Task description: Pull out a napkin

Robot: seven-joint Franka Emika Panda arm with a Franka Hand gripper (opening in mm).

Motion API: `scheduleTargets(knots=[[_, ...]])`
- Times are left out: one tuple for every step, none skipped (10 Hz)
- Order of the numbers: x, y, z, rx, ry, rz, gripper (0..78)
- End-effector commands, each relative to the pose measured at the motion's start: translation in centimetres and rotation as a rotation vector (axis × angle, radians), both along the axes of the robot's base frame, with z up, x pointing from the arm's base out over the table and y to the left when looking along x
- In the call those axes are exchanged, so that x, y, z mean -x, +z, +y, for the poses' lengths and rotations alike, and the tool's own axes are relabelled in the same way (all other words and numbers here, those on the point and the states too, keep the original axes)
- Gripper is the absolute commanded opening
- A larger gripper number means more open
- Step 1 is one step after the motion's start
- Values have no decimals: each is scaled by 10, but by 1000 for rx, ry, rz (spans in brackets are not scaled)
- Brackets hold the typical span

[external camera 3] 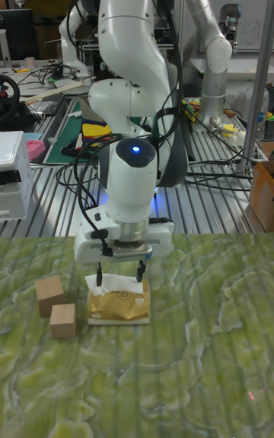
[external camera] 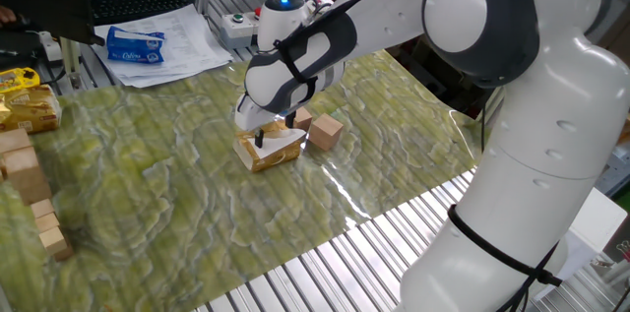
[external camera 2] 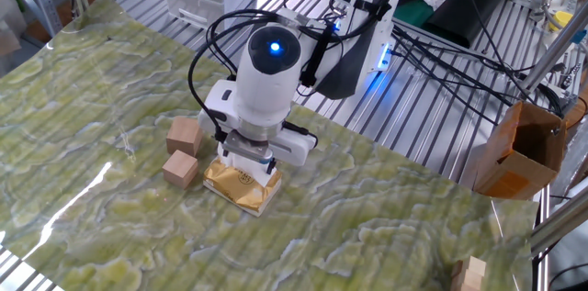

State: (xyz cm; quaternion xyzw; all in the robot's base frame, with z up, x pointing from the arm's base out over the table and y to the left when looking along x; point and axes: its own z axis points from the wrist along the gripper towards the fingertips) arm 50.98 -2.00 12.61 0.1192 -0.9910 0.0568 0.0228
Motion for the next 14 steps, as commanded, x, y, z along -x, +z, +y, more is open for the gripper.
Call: scheduleTargets(knots=[[2,-4,4,5,1,-5,775],[1,-5,4,6,1,-5,775],[2,-5,4,5,1,-5,775],[2,-5,4,5,1,-5,775],[2,-5,4,5,1,-5,775],[2,-5,4,3,1,-5,775],[2,-5,4,2,1,-5,775],[2,-5,4,2,1,-5,775],[2,-5,4,2,1,-5,775],[2,-5,4,2,1,-6,775],[2,-5,4,2,1,-6,775],[2,-6,4,3,1,-5,12],[2,-6,4,3,1,-5,12],[2,-6,4,3,1,-5,12]])
